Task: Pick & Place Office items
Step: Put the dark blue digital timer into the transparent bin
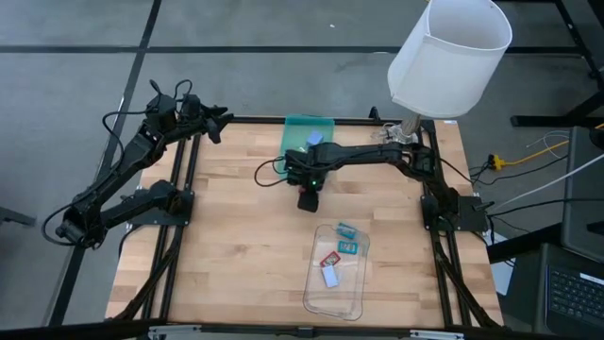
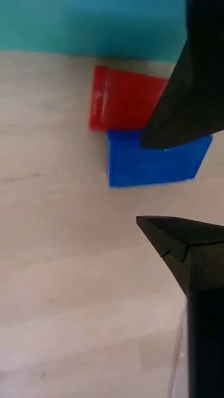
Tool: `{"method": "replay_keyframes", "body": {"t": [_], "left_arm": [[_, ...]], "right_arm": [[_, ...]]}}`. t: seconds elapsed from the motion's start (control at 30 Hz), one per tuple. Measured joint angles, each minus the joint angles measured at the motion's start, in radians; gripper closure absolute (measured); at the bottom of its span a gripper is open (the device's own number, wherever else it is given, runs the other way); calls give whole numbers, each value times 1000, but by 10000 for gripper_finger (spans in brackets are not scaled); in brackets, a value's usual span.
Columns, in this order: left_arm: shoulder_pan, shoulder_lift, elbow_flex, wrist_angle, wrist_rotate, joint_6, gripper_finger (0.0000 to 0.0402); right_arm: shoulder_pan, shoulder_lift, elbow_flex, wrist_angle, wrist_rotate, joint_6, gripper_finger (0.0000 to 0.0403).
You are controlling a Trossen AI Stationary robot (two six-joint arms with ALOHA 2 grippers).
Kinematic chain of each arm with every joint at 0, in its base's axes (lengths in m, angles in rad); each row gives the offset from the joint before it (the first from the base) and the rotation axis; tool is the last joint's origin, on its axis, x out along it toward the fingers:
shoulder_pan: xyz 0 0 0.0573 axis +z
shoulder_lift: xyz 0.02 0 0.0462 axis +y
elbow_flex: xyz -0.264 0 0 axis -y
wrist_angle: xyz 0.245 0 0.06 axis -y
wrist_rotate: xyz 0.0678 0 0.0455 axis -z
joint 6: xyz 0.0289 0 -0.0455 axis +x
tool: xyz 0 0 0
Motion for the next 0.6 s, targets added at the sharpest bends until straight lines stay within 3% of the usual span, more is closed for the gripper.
{"method": "replay_keyframes", "body": {"t": [0.4, 0.6], "left_arm": [[0, 0, 0, 0, 0, 10, 199], [0, 7, 0, 0, 0, 10, 199]], "right_arm": [[15, -8, -154, 90, -36, 59, 218], [33, -13, -212, 136, 72, 128, 232]]}}
